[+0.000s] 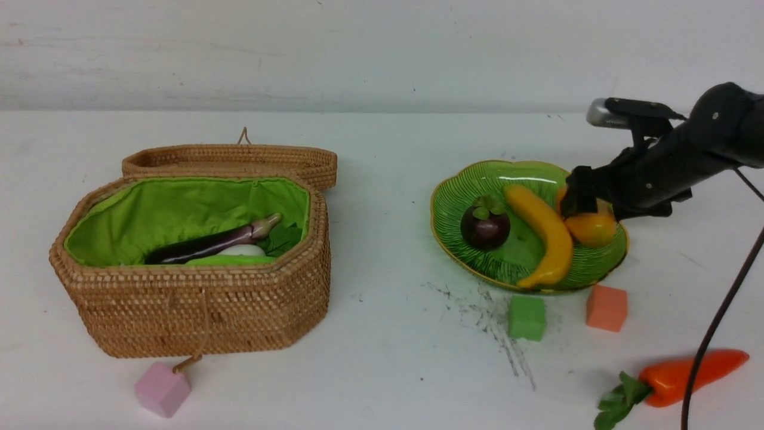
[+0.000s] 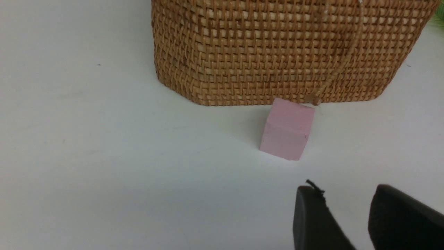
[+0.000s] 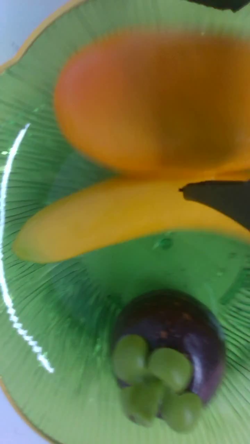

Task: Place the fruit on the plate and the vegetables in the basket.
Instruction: Use the right arm to grab a mango and put it into the right plate, then use the right arm to grab a carrot and put it into the left basket

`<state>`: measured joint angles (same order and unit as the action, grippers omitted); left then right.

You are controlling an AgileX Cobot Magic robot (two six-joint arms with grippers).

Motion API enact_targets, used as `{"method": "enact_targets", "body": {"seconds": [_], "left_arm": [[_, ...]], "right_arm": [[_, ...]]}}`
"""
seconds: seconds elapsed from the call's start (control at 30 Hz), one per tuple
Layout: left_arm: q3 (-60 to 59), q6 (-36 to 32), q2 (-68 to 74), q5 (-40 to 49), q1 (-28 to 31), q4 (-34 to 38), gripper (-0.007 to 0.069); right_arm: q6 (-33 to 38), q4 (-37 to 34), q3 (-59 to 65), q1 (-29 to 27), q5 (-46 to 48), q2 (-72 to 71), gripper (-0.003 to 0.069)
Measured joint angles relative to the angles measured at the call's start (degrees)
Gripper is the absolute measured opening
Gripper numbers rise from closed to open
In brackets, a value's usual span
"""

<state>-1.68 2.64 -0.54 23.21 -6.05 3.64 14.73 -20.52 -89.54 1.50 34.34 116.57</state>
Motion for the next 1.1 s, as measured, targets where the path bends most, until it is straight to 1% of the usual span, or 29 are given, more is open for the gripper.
{"method": "enact_targets", "body": {"seconds": [0.07, 0.13, 0.23, 0.27, 0.3, 0.33, 0.37, 0.43, 0.47, 0.5, 0.57, 0.67, 0.7, 0.73, 0.83, 0.93, 1.0, 1.03, 1.07, 1.1], "left_arm": [[0.00, 0.00, 0.00, 0.00, 0.00, 0.00, 0.0239], [0.00, 0.00, 0.00, 0.00, 0.00, 0.00, 0.0239], [0.00, 0.00, 0.00, 0.00, 0.00, 0.00, 0.0239], [0.00, 0.00, 0.00, 0.00, 0.00, 0.00, 0.0239], [0.00, 0.00, 0.00, 0.00, 0.00, 0.00, 0.0239], [0.00, 0.00, 0.00, 0.00, 0.00, 0.00, 0.0239], [0.00, 0.00, 0.00, 0.00, 0.00, 0.00, 0.0239], [0.00, 0.00, 0.00, 0.00, 0.00, 0.00, 0.0239], [0.00, 0.00, 0.00, 0.00, 0.00, 0.00, 0.0239], [0.00, 0.00, 0.00, 0.00, 0.00, 0.00, 0.0239], [0.00, 0.00, 0.00, 0.00, 0.00, 0.00, 0.0239], [0.00, 0.00, 0.00, 0.00, 0.00, 0.00, 0.0239], [0.00, 0.00, 0.00, 0.00, 0.00, 0.00, 0.0239], [0.00, 0.00, 0.00, 0.00, 0.00, 0.00, 0.0239], [0.00, 0.00, 0.00, 0.00, 0.00, 0.00, 0.0239], [0.00, 0.00, 0.00, 0.00, 0.00, 0.00, 0.0239], [0.00, 0.00, 0.00, 0.00, 0.00, 0.00, 0.0239], [0.00, 0.00, 0.00, 0.00, 0.00, 0.00, 0.0239], [0.00, 0.00, 0.00, 0.00, 0.00, 0.00, 0.0239], [0.00, 0.00, 0.00, 0.00, 0.00, 0.00, 0.0239]], "right_arm": [[-3.83, 2.74, 0.00, 0.00, 2.45, -1.72, 0.0673], [-9.66, 6.01, 0.00, -0.20, 7.66, -3.97, 0.0658], [-24.07, 12.57, 0.58, -1.13, 18.12, -8.38, 0.0613], [-28.76, 14.70, 1.53, -1.27, 20.10, -9.71, 0.0598], [-31.19, 15.79, 1.84, -1.27, 20.57, -10.39, 0.0591], [-36.33, 17.92, 3.69, -1.52, 22.82, -11.74, 0.0577], [-48.51, 21.59, 7.51, -1.70, 26.35, -14.36, 0.0553], [-55.07, 22.56, 10.76, -1.69, 28.71, -15.47, 0.0545], [-62.63, 22.61, 14.63, -1.69, 30.67, -16.67, 0.0538], [-67.30, 21.77, 18.18, -1.69, 31.24, -17.14, 0.0537], [-69.19, 20.52, 20.39, -1.69, 30.58, -17.27, 0.0536], [-69.67, 16.10, 26.67, -1.69, 23.11, -17.33, 0.0535], [-69.67, 15.87, 27.16, -1.69, 22.59, -17.32, 0.0535], [-69.67, 14.83, 28.48, -1.69, 18.30, -17.56, 0.0535], [-69.67, 15.52, 32.39, -1.69, 11.34, -17.45, 0.0535], [-69.40, 18.45, 35.20, -1.69, 7.21, -16.40, 0.0526], [-68.81, 19.39, 35.65, -1.69, 6.95, -16.23, 0.0515], [-67.43, 19.72, 36.06, -1.69, 6.78, -16.19, 0.0493], [-65.80, 19.87, 36.18, -1.69, 6.91, -16.07, 0.0454], [-65.48, 19.87, 36.17, -1.69, 6.97, -16.07, 0.0454]]}}
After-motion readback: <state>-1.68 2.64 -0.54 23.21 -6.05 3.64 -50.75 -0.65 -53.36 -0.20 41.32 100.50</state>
